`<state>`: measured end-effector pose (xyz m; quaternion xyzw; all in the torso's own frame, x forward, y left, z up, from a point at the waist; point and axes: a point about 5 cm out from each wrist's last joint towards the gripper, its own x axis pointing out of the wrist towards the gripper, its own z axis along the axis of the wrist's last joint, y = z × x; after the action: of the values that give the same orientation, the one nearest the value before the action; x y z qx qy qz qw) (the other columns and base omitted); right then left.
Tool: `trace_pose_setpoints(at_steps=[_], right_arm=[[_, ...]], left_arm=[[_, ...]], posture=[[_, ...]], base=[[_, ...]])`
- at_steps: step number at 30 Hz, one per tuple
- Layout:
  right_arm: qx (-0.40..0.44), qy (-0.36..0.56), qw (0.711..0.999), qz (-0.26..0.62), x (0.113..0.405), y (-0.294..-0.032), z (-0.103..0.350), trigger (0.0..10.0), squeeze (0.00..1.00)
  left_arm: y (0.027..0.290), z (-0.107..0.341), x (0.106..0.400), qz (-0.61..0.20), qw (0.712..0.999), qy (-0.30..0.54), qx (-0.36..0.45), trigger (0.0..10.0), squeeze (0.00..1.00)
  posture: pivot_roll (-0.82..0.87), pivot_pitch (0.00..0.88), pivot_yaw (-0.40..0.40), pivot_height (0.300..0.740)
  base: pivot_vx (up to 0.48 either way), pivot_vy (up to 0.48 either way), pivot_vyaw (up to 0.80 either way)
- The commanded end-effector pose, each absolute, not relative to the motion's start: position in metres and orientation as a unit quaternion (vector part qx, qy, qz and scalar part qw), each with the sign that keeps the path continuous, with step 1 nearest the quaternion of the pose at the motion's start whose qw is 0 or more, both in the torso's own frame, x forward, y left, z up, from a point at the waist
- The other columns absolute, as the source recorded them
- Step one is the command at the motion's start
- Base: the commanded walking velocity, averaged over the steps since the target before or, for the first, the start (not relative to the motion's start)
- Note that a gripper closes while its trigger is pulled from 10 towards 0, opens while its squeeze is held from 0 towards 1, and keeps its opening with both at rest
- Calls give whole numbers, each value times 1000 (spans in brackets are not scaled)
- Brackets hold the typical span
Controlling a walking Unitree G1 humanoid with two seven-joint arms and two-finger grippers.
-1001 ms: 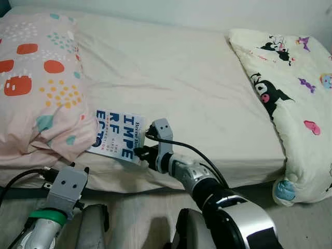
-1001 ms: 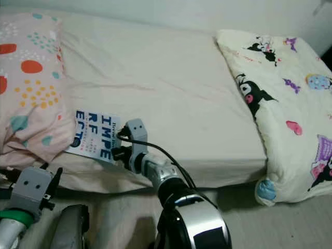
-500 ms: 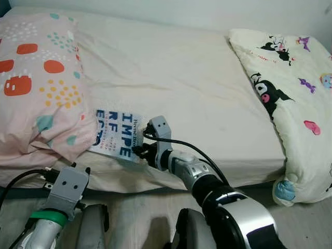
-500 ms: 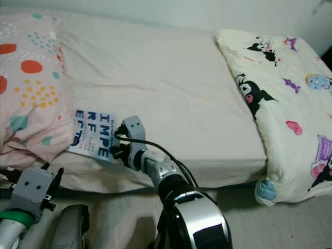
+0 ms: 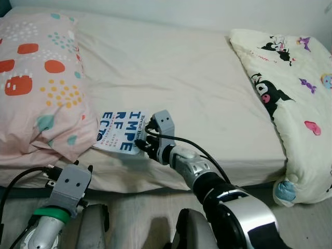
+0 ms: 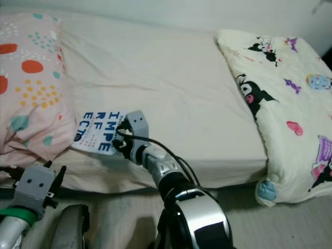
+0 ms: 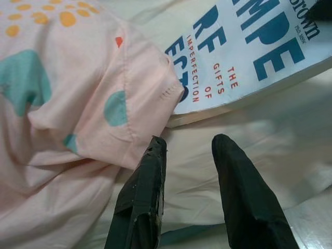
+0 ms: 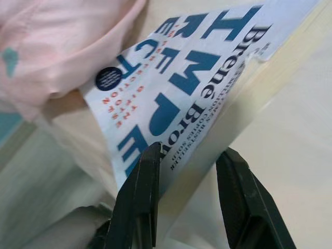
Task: Clean up the room
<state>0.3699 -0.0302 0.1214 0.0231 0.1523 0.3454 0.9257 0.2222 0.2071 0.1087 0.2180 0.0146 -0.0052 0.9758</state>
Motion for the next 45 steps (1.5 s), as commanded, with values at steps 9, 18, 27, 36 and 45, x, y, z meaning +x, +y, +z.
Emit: trace_pose_setpoints(at_steps=[9, 18, 27, 36, 45], right_arm=[[2, 113, 957, 269, 388, -66, 139, 10000, 0], [25, 80, 970, 229, 398, -93, 154, 10000, 0], [141, 61, 980, 130, 361, -118, 90, 10000, 0], [160, 36, 984, 65, 329, -136, 58, 10000, 0], [146, 22, 987, 71, 313, -134, 50, 10000, 0]], left_arm=[[181, 100, 248, -57, 979, 8, 196, 10000, 0], [167, 101, 270, -73, 981, -5, 180, 10000, 0], [156, 90, 298, -13, 990, 21, 142, 10000, 0], [142, 95, 305, -36, 991, -12, 131, 10000, 0], [133, 90, 304, -42, 991, -19, 124, 10000, 0]], posture=[[182, 8, -75, 579], [138, 0, -54, 579], [69, 0, -22, 579], [23, 0, 15, 579], [13, 0, 9, 604]], base=[[0, 0, 0], [0, 0, 0], [0, 0, 0], [0, 0, 0], [0, 0, 0]])
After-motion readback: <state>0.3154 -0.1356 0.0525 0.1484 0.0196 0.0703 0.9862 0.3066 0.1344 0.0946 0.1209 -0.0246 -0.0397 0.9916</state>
